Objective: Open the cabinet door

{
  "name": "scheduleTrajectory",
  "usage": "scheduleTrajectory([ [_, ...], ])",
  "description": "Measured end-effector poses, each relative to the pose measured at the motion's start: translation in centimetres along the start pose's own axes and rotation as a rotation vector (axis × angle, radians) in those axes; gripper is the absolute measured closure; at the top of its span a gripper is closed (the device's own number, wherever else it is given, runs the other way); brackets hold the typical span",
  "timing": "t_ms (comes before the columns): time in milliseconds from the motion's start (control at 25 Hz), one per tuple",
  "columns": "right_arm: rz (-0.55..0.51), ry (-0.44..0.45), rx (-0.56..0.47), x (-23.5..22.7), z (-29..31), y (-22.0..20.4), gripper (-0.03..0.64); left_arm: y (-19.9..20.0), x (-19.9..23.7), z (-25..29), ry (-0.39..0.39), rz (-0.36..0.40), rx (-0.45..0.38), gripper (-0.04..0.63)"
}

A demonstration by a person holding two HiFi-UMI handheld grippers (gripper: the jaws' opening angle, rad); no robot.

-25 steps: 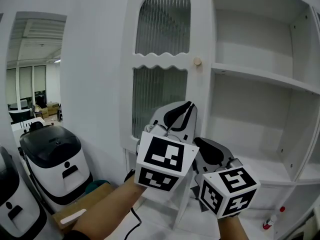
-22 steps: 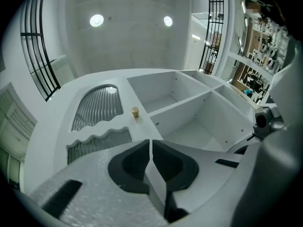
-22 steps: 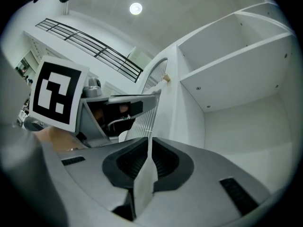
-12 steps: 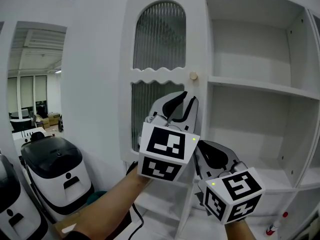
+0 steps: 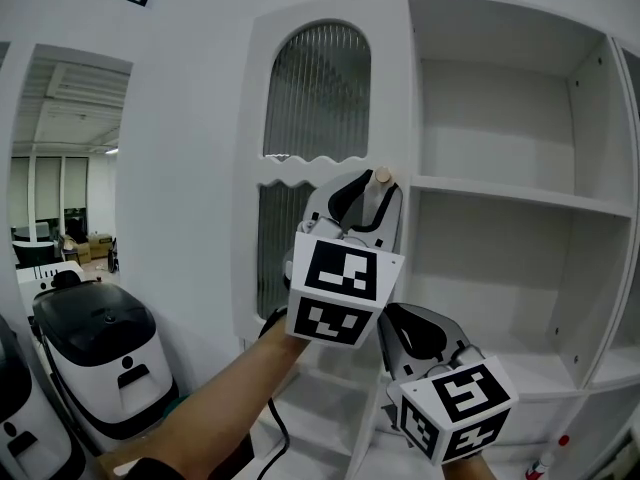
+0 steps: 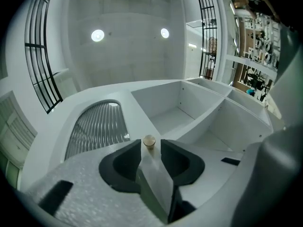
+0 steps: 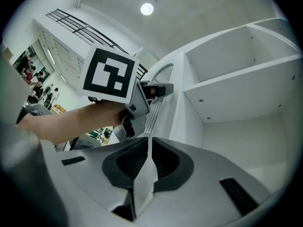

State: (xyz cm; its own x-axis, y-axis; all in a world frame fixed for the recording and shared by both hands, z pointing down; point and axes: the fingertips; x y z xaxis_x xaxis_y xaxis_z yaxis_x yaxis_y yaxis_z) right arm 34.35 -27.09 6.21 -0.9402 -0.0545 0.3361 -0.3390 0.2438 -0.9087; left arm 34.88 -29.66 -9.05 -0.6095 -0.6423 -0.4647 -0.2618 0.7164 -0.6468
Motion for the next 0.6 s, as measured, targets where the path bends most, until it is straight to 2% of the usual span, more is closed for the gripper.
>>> scheduleTrajectory([
  [280, 0.057, -0.009, 0.026, -0.5, -0.4, -2.2, 0.594, 0.1, 0.2, 1.1, -0.014, 0.026, 0.010, 0.478],
  [320, 0.068, -0.013, 0.027, -0.7, -0.4, -2.5, 0.594, 0.1, 0.2, 1.2, -0.011, 0.028, 0.013, 0.510],
  [600, 0.088, -0.014, 0.056, -1.0, -1.0, -3.9, 0.594, 0.1, 0.3, 1.1, 0.006, 0.019, 0.033, 0.514],
])
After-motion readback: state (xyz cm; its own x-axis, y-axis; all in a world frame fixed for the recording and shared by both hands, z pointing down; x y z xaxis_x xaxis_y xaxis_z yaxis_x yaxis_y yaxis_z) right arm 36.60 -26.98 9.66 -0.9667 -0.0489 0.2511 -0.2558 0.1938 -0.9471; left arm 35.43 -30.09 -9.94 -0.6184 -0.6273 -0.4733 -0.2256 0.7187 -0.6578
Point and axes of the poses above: the fingertips, and each gripper's own axes: z forward along the fingers, x to its left, y out of its top, and after that the axes turned 1 degree about x, right-handed
